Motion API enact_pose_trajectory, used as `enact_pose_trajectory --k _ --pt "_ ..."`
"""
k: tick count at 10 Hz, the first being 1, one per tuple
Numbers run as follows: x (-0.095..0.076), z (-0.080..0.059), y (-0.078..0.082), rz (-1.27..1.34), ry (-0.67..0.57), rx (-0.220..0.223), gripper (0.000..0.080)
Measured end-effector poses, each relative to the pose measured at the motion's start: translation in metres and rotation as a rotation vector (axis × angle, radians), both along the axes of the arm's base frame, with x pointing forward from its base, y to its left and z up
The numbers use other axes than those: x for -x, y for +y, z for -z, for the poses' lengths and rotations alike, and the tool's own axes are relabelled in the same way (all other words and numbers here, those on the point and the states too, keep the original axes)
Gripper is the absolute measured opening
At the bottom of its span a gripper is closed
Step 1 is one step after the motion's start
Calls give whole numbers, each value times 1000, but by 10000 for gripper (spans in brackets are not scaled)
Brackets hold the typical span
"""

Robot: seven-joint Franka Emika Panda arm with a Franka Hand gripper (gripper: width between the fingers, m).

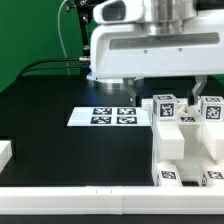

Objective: Assemble chair

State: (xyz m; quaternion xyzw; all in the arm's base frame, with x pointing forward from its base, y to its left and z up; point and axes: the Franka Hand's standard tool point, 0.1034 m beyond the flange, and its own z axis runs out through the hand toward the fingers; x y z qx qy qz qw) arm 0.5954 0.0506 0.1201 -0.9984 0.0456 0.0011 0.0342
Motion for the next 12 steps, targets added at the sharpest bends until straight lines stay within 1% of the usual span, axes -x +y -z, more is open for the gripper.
enact_pose_trajectory --k 1,2,3,4,5,9,12 --pt "0 0 -1 13 0 0 649" --pt "0 0 -1 28 1 0 529" --pt "0 0 -1 37 2 -1 392" --pt "0 0 -1 115 7 -2 392" --pt "0 0 -3 204 14 -2 281" --pt "-1 1 -3 522 34 -5 281" --pt "-1 0 -4 872 46 -18 281"
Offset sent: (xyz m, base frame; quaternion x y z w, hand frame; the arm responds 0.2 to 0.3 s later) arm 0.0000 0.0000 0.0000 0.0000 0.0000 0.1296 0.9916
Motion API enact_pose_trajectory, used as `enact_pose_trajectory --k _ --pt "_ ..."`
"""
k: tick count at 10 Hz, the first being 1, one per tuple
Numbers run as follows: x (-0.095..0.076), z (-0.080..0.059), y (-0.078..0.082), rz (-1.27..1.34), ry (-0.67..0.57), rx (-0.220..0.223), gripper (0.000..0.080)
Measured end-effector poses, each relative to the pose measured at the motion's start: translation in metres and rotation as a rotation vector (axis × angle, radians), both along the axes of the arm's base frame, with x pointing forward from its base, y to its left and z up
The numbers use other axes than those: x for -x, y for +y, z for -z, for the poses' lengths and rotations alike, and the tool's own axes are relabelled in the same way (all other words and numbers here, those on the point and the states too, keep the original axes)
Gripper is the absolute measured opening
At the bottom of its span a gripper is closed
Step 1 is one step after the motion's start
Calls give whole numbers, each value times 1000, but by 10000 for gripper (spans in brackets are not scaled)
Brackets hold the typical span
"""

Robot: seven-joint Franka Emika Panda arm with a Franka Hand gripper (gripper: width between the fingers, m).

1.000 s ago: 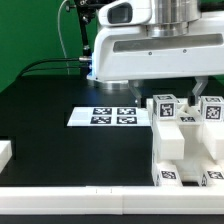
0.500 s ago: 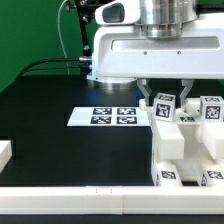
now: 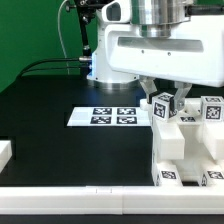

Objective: Assemble chair

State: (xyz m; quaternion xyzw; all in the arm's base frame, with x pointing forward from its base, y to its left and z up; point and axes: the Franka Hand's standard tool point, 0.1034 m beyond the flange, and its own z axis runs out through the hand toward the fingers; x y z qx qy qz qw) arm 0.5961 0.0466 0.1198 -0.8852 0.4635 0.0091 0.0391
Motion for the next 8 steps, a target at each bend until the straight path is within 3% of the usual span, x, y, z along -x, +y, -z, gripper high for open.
enact_pose_trajectory --k 2,5,7,8 --pt "0 1 -2 218 -2 -8 281" --pt "1 1 -2 217 -6 -16 281" --pt "-1 -2 -1 68 -12 -14 576" --pt "-1 -3 1 -64 -16 -2 576"
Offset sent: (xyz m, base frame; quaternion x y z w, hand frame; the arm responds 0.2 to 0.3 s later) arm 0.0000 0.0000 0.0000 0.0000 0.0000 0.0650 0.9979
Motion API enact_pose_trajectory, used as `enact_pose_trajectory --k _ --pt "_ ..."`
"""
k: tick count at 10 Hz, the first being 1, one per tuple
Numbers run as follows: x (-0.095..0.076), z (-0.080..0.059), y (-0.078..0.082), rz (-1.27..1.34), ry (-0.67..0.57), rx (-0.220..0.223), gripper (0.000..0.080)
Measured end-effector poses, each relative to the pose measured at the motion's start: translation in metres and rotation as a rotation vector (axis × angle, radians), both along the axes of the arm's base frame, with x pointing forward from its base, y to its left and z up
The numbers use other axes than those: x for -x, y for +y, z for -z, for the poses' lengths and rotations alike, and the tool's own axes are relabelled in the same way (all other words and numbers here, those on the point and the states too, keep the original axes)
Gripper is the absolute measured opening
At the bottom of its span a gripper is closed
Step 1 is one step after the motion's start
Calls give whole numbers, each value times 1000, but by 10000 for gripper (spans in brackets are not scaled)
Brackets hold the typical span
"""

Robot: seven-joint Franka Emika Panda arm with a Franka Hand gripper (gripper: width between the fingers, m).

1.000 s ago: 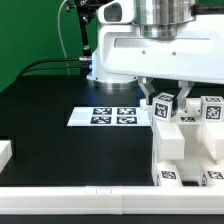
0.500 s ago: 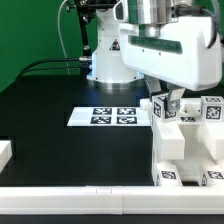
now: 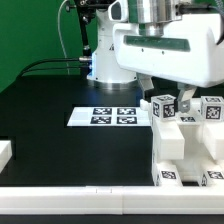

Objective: Assemble chair

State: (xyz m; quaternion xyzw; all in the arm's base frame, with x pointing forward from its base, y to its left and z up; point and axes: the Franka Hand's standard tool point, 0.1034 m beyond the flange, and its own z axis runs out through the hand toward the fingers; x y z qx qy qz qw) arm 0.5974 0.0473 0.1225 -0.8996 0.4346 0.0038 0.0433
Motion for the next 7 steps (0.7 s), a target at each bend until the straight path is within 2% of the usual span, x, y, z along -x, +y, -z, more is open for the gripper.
enact_pose_trajectory --k 1,2,5,7 --pt "1 1 2 -170 -14 7 636" --pt "2 1 3 -309 -38 26 646" --pt "4 4 1 -485 -46 33 648" --pt "5 6 6 -826 -65 62 648"
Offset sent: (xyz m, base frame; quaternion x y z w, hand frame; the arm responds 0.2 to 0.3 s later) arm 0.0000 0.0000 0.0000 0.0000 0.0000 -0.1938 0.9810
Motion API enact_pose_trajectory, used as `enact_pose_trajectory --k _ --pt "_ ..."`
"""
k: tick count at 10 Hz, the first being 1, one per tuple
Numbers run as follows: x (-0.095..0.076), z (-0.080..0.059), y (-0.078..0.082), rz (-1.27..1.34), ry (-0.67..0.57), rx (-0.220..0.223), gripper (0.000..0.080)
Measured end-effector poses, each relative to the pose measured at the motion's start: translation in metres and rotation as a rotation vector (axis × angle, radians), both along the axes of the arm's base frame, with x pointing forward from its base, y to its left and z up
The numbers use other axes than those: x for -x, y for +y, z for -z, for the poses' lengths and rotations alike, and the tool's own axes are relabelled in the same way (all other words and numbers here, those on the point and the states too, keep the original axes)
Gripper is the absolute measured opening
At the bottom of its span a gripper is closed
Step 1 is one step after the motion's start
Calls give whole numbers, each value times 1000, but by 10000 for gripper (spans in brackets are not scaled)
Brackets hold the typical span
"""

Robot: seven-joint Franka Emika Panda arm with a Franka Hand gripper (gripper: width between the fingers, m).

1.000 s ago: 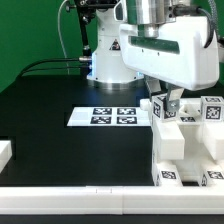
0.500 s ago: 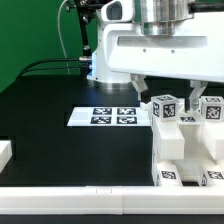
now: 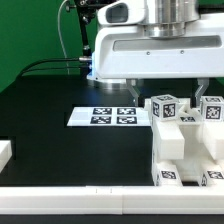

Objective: Assemble chair

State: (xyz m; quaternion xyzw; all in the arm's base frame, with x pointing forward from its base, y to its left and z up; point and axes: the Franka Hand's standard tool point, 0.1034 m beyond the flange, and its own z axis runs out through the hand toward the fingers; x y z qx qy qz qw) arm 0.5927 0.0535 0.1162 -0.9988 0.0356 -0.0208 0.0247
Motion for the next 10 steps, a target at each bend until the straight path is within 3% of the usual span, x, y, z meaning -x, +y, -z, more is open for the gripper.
enact_pose_trajectory --k 1,3,5,6,7,10 --pt "2 6 3 -196 -18 11 648" --pt "4 7 3 -253 -17 14 648" --pt "4 7 2 -216 -15 12 373" --pt "4 7 -1 -183 -15 12 373" --pt "4 7 -1 -31 -7 4 262" --pt "2 8 -1 275 -6 -7 262"
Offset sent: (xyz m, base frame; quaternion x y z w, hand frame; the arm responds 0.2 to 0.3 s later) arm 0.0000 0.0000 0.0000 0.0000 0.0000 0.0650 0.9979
